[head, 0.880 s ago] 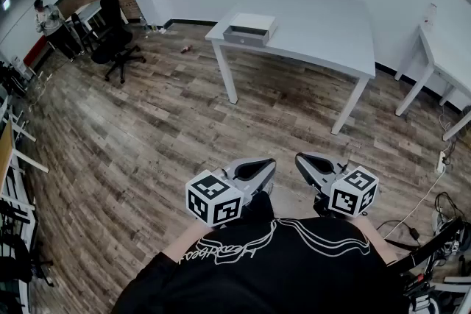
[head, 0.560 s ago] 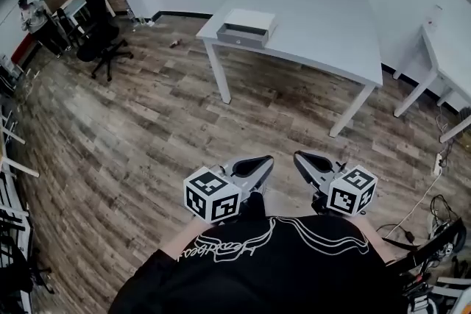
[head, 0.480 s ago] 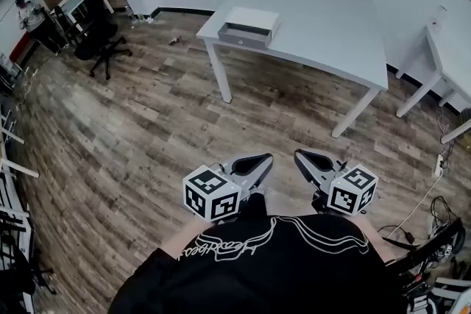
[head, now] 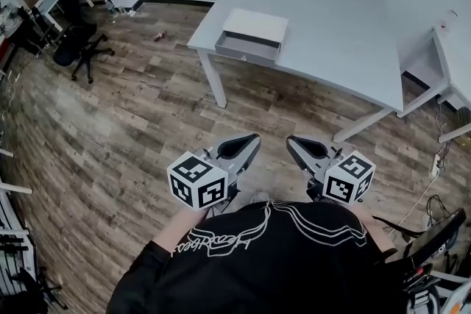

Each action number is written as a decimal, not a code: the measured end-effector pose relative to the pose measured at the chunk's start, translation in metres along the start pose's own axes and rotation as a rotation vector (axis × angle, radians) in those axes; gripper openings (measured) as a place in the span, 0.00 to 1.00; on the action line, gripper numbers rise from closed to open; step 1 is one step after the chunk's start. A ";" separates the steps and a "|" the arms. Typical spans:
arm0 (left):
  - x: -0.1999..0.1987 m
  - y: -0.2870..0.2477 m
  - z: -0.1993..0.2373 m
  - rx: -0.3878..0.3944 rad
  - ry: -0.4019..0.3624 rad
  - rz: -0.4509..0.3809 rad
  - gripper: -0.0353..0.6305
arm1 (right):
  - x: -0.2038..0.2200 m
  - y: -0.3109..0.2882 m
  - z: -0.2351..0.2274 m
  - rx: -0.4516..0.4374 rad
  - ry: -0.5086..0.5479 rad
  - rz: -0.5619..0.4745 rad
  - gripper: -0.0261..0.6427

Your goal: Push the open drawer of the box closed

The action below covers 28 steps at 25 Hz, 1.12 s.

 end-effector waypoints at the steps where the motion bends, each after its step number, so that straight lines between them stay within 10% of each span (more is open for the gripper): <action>1: -0.004 -0.003 0.008 -0.001 -0.001 -0.002 0.06 | -0.002 -0.005 -0.006 0.006 0.001 0.005 0.05; 28: -0.022 -0.170 0.188 -0.176 0.038 0.134 0.06 | -0.029 -0.099 -0.219 -0.044 -0.143 0.103 0.05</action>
Point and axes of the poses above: the fingertips, and each gripper's own axes: y backward along the fingers, z to its left, x out of its underside, the point moved 1 cm from there along y, backward along the fingers, and after that the axes turned 9 degrees about -x, right-handed, at the moved point
